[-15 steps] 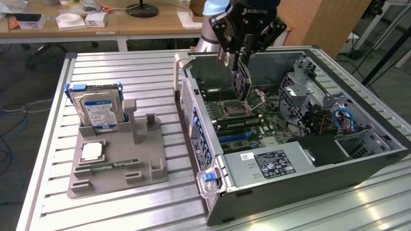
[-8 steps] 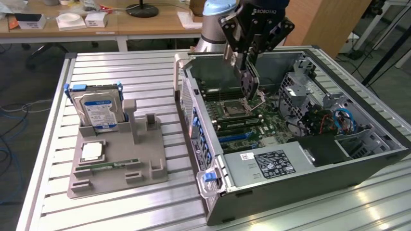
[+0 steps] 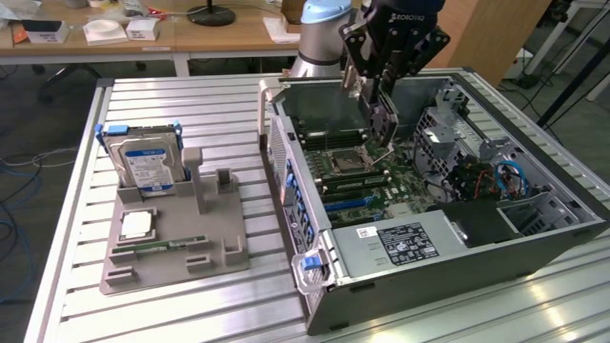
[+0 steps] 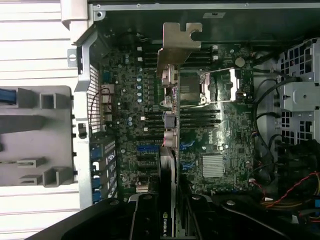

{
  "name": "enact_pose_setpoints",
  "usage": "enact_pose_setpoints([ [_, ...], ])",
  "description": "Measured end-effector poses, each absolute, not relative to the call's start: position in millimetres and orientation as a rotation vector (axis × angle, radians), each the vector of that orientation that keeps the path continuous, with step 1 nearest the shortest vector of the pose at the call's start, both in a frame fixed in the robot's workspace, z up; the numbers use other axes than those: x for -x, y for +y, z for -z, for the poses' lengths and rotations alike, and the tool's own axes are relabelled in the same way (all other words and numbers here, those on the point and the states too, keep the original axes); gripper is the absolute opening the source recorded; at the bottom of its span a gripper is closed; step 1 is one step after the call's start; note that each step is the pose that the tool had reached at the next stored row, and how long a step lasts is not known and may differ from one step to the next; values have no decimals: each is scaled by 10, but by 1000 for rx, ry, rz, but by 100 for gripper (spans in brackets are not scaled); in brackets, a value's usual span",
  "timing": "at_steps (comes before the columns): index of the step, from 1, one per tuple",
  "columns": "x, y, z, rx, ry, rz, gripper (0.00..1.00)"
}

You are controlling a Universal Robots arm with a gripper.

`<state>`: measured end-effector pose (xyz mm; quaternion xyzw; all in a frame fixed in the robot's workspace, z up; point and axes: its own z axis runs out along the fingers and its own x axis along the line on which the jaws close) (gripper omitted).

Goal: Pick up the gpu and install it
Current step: 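Pick up the gpu and move the gpu toward the slot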

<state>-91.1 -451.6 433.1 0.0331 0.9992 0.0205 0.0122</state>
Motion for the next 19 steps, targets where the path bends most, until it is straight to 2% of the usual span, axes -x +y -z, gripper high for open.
enact_pose_setpoints([
  [19, 474, -4516, -4331, -97, 3115, -64, 26],
])
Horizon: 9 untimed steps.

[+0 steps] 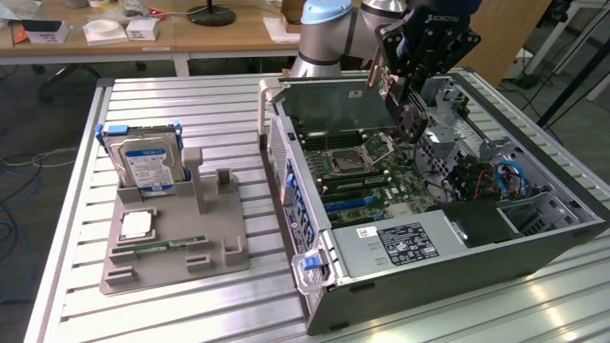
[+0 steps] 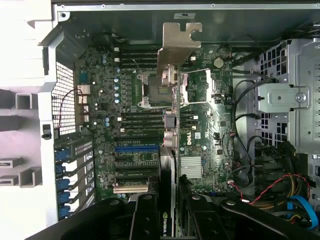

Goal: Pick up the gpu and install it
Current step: 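Insert the gpu into the slot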

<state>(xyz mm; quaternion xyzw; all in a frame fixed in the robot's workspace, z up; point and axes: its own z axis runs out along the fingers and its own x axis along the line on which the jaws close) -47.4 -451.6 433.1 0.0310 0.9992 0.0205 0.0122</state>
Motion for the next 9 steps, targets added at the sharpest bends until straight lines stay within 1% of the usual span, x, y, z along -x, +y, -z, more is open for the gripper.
enact_pose_setpoints([
  [9, 474, -4516, -4331, -95, 3115, -62, 26],
])
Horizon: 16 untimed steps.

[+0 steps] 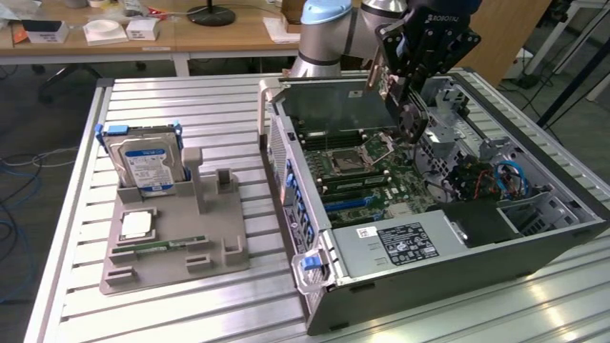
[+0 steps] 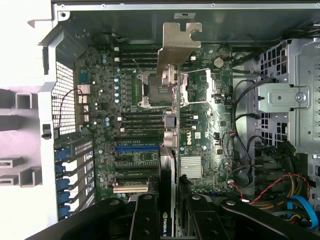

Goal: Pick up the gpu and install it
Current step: 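Insert the gpu into the slot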

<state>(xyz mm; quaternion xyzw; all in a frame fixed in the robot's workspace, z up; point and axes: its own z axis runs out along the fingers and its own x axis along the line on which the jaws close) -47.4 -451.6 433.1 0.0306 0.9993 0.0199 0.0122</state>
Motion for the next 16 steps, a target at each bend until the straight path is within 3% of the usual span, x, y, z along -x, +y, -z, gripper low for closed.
enact_pose_setpoints([
  [16, 474, -4516, -4331, 10, 3118, -63, 26],
])
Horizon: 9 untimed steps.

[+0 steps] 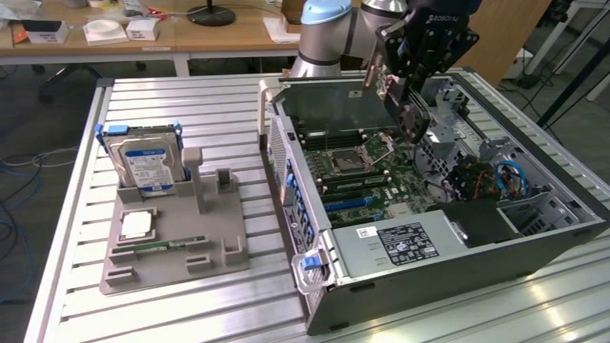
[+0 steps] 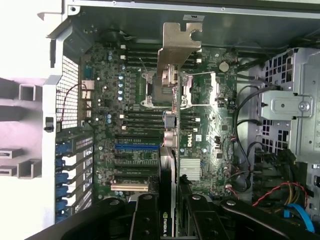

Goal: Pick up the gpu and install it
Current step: 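Insert the gpu into the slot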

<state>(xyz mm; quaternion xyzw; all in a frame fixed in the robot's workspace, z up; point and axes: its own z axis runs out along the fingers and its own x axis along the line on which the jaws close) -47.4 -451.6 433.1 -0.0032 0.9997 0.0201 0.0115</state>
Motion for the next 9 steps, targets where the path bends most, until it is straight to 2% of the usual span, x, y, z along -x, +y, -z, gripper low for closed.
enact_pose_setpoints([
  [9, 474, -4516, -4331, 118, 3117, -64, 26],
])
